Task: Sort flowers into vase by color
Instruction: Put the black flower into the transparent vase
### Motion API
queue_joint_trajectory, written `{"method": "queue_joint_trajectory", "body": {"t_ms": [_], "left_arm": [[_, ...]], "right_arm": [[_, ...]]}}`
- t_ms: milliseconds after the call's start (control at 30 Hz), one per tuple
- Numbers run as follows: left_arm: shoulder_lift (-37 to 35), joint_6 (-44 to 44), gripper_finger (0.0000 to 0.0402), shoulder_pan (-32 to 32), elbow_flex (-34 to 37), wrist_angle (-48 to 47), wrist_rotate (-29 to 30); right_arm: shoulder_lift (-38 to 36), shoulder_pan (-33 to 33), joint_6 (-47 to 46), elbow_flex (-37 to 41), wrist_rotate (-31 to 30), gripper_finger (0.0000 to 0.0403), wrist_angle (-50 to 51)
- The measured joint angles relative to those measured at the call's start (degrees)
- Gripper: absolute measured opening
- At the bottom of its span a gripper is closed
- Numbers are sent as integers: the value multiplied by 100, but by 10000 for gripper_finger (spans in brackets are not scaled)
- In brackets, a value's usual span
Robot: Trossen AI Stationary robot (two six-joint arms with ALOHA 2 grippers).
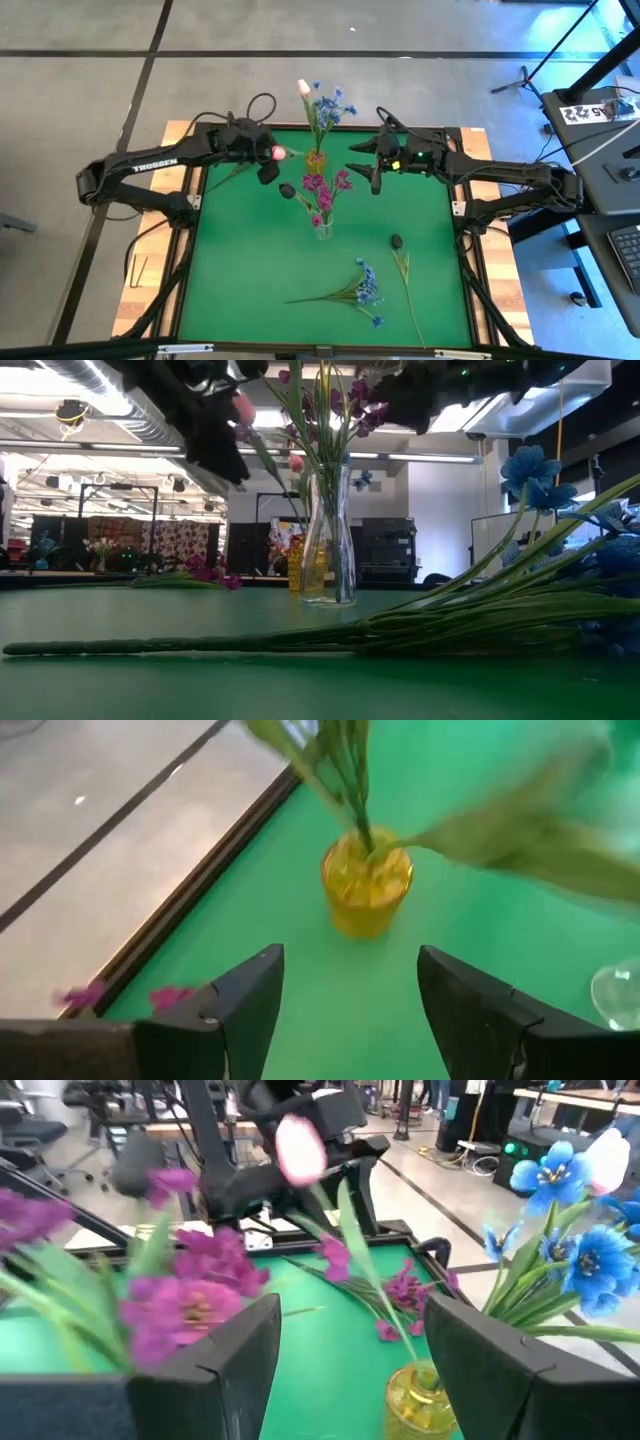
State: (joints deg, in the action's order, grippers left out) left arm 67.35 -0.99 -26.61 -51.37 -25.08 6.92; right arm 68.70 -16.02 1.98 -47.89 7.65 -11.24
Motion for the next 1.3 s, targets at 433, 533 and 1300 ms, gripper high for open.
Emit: {"method": "queue_joint_trajectory", "body": {"t_ms": [433,533,1300], "left_arm": [[-753,-607,224,0,0,-1287,185],[-753,-663,224,2,62,-1565,424],[-360,-1081,224,-436,1117,-1543,-268]], "right_arm": [[-1269,695,-20,-1,-526,244,1102],[-1426,935,-50,-1,-629,243,1480],[-1496,1614,-1090,-3,-672,243,3382]]}}
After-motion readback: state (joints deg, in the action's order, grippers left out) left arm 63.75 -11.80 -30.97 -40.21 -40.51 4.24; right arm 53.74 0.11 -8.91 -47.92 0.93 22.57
